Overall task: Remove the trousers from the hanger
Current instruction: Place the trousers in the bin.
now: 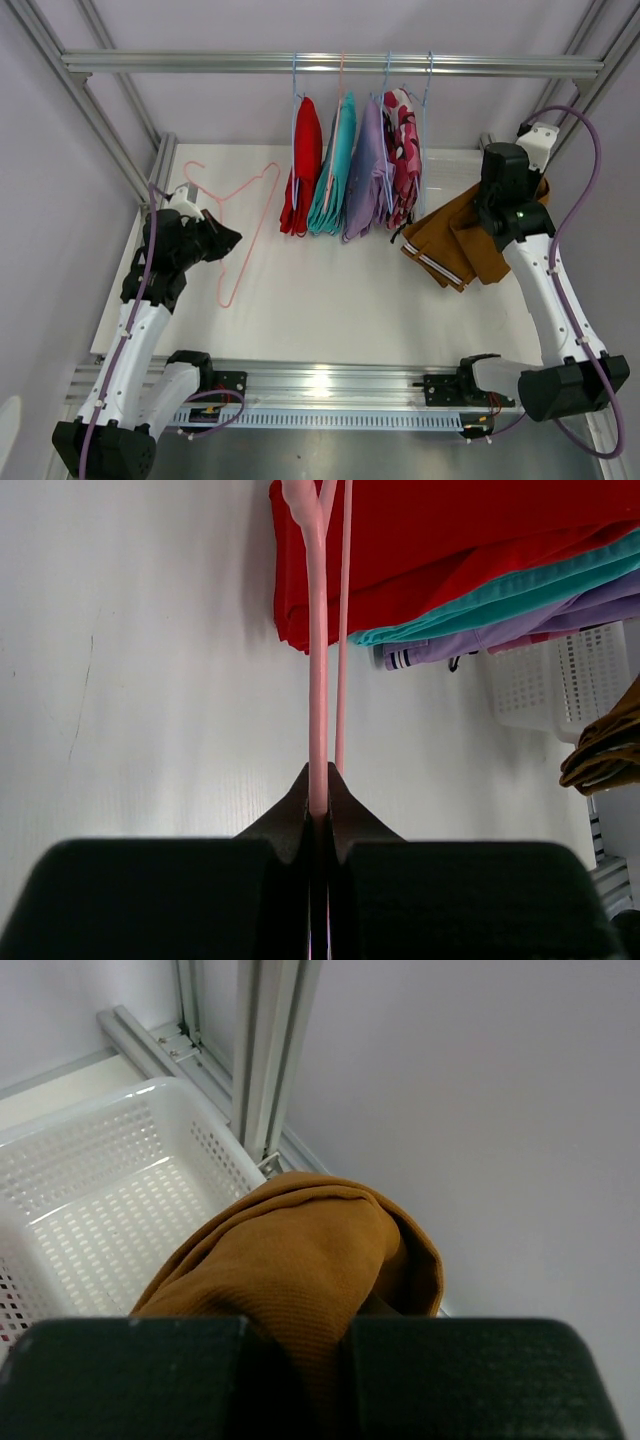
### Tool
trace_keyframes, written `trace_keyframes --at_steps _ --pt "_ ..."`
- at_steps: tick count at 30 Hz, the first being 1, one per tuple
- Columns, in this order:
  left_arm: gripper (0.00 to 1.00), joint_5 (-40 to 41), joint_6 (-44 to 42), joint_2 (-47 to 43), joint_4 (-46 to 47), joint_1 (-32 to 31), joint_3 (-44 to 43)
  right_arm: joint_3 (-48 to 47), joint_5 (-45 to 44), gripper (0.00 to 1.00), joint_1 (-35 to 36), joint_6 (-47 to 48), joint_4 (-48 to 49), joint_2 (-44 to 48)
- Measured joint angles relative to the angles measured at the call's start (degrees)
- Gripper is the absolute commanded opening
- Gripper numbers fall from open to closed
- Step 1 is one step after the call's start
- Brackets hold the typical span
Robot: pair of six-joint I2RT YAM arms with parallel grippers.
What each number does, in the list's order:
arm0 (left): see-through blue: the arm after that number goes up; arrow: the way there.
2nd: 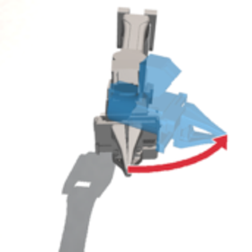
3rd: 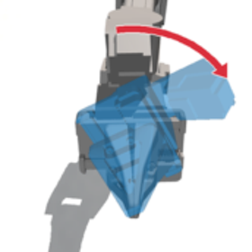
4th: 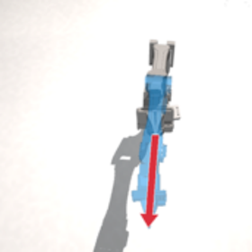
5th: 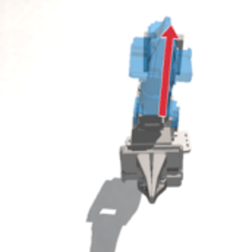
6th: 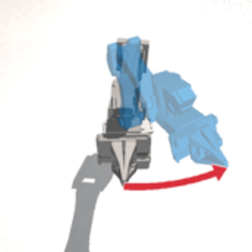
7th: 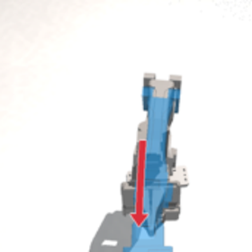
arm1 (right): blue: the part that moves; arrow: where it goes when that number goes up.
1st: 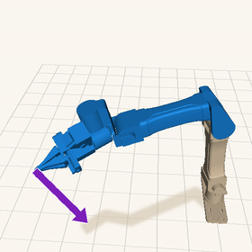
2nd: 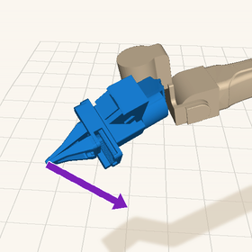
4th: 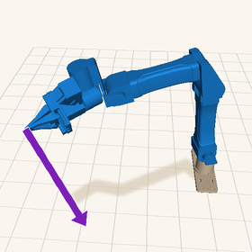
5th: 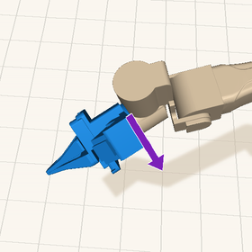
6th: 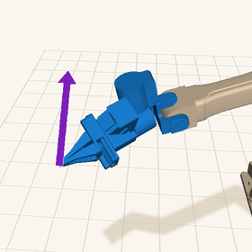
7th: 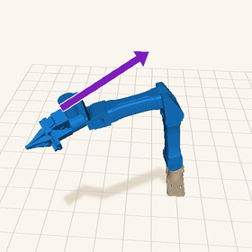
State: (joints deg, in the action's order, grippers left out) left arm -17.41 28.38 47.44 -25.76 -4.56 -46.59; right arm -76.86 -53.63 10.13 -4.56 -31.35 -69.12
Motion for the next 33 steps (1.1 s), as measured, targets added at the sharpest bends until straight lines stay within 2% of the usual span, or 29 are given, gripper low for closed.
trace_keyframes --at_steps 15,22,33 --pt "0.01 -0.85 -0.02 -0.26 0.02 -0.22 0.00 2.36 14.10 0.00 -9.01 -6.10 8.15 -8.37" --pt "0.01 -1.05 -0.02 -0.70 0.22 -0.22 0.00 1.88 20.04 0.00 -8.98 -7.93 14.25 -16.59" --pt "0.01 -2.10 -0.02 -0.74 0.42 -0.22 0.00 -4.83 22.29 0.00 -9.09 -8.46 14.60 -30.45"
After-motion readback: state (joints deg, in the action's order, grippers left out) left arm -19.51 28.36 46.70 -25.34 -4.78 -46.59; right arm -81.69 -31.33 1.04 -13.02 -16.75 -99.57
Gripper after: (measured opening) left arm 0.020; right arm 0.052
